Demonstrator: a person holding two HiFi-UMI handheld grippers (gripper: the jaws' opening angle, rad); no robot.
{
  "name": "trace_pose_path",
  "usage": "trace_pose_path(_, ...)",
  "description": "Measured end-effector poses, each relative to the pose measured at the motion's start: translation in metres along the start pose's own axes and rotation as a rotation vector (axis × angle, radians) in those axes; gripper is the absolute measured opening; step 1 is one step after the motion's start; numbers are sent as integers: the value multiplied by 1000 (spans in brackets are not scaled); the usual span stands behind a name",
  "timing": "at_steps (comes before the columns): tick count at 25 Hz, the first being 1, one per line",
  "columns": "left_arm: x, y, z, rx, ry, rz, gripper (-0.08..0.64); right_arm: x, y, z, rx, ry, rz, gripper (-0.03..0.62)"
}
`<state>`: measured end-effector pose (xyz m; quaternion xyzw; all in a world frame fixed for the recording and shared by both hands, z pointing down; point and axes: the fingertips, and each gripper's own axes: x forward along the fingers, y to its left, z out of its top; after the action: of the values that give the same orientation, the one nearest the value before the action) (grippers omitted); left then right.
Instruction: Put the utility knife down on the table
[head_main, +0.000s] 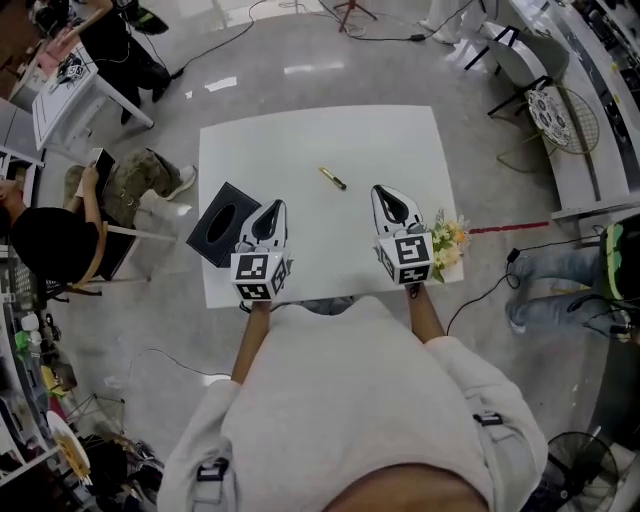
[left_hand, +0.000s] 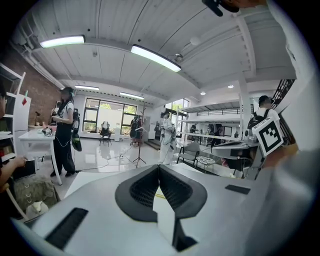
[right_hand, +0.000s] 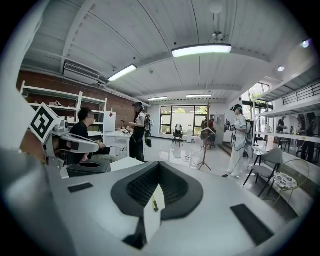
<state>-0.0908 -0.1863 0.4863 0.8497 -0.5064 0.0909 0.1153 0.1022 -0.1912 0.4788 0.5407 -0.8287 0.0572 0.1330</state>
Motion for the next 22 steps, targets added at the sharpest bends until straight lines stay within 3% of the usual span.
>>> trace_pose_path(8, -10, 17, 14, 5, -31, 36, 20, 7, 1, 25, -25, -50, -5, 32)
trace_pose_path(22, -4, 29, 25, 10, -51, 47, 20, 18, 2, 30, -27, -51, -10, 32)
